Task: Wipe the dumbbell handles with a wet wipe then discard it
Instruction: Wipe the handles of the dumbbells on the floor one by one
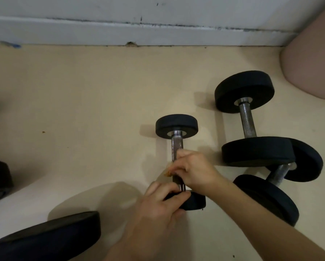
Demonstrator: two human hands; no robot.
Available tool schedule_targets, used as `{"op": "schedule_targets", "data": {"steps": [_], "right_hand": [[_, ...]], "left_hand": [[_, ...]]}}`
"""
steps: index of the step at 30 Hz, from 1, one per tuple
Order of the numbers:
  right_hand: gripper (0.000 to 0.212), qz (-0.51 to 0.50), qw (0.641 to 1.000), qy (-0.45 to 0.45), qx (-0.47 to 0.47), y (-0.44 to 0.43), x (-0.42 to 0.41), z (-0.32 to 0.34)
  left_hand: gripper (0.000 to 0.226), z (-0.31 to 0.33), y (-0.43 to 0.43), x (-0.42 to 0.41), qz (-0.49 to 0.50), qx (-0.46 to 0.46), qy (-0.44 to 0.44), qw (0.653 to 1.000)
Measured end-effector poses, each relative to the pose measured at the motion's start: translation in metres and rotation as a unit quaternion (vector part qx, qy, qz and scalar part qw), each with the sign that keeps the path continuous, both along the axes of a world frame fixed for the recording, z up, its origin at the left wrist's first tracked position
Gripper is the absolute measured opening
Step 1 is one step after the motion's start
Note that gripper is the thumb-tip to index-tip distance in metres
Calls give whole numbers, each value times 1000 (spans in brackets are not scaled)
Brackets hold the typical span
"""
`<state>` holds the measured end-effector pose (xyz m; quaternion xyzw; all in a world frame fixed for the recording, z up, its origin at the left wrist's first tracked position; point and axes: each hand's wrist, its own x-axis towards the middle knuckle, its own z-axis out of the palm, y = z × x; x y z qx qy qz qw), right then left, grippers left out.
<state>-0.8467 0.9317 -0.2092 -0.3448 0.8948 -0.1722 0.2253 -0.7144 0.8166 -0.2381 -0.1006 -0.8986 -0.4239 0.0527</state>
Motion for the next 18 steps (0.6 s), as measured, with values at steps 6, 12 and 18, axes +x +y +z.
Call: {"op": "schedule_targets", "data": {"steps": [6, 12, 18], "right_hand": [[13, -161, 983, 52, -66, -1, -22, -2], [12, -146, 988, 14, -54, 20, -14, 0], [14, -230, 964, 85, -103, 0, -3, -14]], "left_hand": [[82, -8, 17, -2, -62, -103, -77, 990], [72, 9, 27, -23, -128, -203, -69, 968], [53, 29, -64, -57, -242, -323, 7, 915]]}}
